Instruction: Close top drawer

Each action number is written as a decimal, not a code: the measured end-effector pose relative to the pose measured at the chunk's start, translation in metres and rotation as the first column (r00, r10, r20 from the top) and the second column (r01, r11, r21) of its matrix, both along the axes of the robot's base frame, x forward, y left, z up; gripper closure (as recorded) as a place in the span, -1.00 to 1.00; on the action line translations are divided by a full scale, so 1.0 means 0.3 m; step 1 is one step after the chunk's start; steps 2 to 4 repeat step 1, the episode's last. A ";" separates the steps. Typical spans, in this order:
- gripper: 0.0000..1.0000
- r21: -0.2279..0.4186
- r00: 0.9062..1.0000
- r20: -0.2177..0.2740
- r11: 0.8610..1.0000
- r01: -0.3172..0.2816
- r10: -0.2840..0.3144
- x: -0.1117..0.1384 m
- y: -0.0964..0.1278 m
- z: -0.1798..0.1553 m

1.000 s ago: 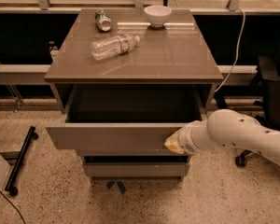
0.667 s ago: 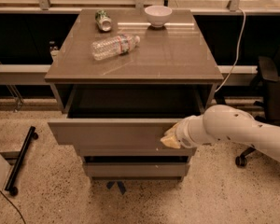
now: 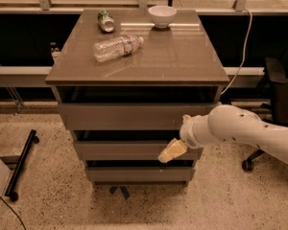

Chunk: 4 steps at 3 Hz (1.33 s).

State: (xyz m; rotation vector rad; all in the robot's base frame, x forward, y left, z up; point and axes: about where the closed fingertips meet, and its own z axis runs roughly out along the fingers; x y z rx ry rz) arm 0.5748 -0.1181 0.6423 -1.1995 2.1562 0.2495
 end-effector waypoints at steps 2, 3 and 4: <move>-1.00 0.000 1.000 0.000 1.000 0.000 0.000 0.000 0.000 0.000; -1.00 0.000 1.000 0.000 1.000 0.000 0.000 0.000 0.000 0.000; -1.00 0.000 1.000 0.000 1.000 0.000 0.000 0.000 0.000 0.000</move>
Offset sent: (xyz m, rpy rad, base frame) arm 0.0000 0.0000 0.0000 0.0000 0.0000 0.0000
